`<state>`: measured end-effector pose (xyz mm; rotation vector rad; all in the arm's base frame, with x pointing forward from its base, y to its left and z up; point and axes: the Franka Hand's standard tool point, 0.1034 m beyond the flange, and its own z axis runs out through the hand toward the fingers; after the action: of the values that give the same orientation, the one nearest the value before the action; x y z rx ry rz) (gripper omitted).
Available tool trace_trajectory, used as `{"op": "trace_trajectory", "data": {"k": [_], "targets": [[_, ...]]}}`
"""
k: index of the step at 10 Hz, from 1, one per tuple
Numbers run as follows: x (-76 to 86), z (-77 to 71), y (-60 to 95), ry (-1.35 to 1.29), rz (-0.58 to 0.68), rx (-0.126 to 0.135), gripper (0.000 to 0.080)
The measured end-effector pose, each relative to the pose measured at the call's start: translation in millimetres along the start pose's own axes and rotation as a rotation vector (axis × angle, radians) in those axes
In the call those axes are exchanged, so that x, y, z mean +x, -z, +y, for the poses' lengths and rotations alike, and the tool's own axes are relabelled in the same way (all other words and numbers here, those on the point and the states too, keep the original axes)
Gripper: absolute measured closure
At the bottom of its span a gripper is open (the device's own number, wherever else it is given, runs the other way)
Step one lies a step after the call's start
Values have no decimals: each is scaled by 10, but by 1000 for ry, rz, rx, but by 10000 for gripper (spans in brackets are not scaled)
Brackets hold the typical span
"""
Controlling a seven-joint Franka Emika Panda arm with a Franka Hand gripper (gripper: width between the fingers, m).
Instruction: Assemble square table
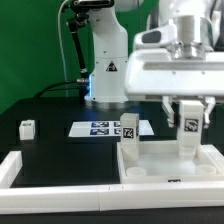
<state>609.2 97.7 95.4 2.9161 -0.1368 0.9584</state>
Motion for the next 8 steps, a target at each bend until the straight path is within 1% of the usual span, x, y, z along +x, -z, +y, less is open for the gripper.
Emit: {"op": "trace_trajectory", "data": {"k": [2, 5, 8], "targets": [[-90, -172, 0, 1, -10, 18, 512], [-143, -203, -7, 13, -17, 21, 512], [-250, -305, -51, 20, -29, 23, 511]]}}
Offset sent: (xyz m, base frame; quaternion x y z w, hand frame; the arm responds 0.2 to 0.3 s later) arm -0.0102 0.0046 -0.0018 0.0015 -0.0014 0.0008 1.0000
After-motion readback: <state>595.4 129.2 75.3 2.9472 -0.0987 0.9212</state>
